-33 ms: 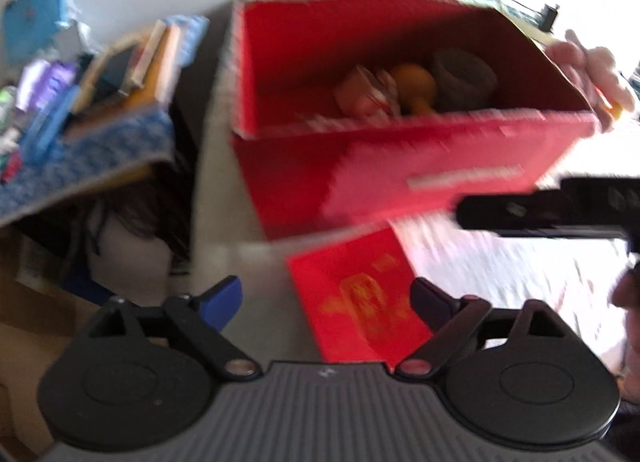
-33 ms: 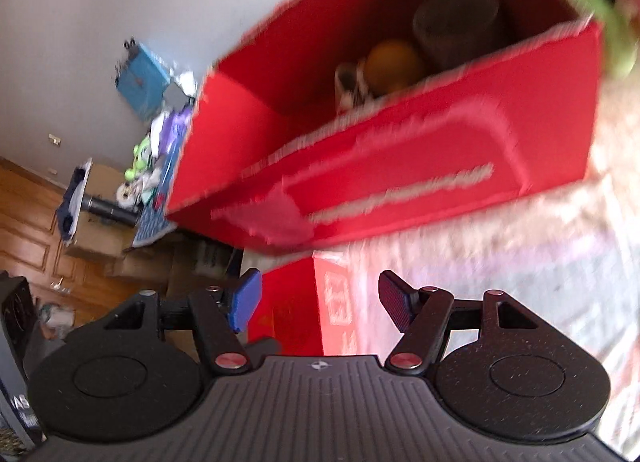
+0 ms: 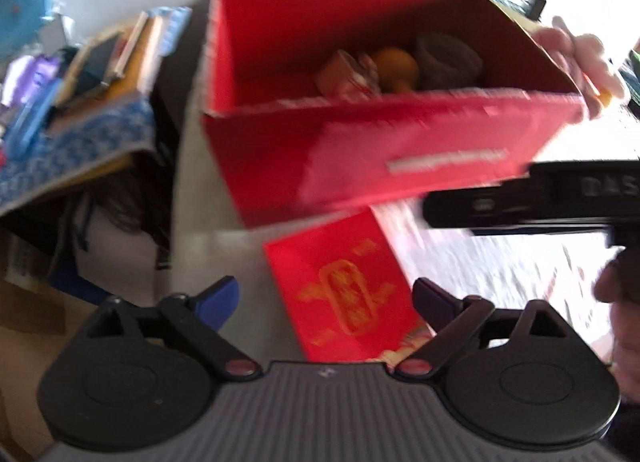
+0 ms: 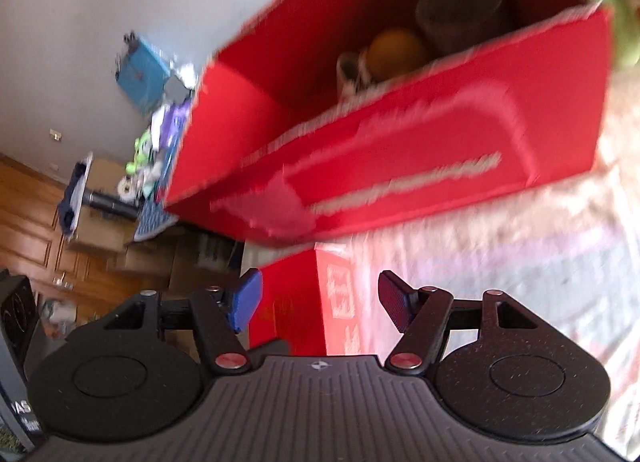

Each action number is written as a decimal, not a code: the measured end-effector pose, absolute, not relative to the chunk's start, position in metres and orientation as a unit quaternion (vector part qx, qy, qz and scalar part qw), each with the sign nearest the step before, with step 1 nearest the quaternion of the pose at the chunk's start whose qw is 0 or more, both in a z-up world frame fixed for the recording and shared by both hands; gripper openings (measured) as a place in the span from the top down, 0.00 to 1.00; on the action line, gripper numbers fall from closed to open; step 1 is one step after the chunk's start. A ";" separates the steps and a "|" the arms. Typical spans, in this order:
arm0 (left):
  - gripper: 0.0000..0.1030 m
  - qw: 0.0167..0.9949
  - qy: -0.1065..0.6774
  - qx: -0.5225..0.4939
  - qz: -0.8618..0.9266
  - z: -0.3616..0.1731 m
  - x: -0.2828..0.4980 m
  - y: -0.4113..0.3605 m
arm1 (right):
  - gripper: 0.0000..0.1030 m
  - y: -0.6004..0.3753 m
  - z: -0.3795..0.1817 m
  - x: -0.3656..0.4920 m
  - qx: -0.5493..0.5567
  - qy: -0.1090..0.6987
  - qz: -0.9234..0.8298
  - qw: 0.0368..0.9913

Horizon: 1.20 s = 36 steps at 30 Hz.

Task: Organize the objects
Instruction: 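Withdraw the right tool and move it to the small red gift box, then grasp the small red gift box with the right tool and lift it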

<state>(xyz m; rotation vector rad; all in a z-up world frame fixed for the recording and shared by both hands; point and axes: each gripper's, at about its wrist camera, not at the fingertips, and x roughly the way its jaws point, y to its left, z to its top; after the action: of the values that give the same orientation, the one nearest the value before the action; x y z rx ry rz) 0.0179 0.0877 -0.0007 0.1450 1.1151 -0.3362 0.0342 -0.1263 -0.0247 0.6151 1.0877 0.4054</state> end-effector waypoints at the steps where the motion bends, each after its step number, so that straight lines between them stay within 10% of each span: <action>1: 0.09 0.829 0.531 0.072 -0.159 -0.005 0.017 0.083 | 0.36 -0.121 -0.027 0.035 0.282 0.512 0.194 0.788; 18: 0.13 0.800 0.571 0.053 -0.177 -0.029 0.025 0.080 | 0.63 -0.104 -0.050 0.043 0.269 0.572 0.211 0.746; 36: 0.26 0.766 0.510 0.204 -0.333 -0.005 0.003 -0.031 | 0.64 -0.209 -0.031 -0.013 0.334 0.553 0.098 0.757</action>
<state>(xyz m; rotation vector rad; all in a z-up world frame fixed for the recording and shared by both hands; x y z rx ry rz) 0.0027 -0.0314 -0.0045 0.4428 1.1083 -0.7227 -0.0127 -0.2086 -0.0306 0.7285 1.2050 0.2142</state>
